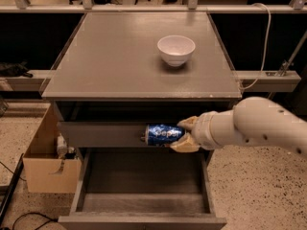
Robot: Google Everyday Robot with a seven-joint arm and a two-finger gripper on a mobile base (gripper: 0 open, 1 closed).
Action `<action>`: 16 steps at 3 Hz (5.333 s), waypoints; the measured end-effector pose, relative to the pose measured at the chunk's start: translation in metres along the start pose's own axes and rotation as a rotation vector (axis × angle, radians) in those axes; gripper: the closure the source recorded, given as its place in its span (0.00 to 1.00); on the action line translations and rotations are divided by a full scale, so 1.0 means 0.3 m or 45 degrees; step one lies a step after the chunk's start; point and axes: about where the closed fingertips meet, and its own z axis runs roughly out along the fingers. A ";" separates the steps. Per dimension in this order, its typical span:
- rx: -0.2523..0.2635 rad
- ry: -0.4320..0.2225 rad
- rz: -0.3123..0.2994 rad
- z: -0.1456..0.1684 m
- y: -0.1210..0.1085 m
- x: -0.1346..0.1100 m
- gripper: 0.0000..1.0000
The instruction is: Pick pepsi can from middle drawer and place on counter
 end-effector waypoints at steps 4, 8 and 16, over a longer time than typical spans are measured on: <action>0.114 -0.053 -0.179 -0.257 0.073 -0.226 1.00; 0.094 -0.039 -0.419 -0.258 -0.126 -0.500 1.00; -0.198 -0.052 -0.457 0.148 -0.371 -0.712 0.00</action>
Offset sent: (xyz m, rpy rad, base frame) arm -0.0176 0.0029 -0.0011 0.0683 0.0295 0.0160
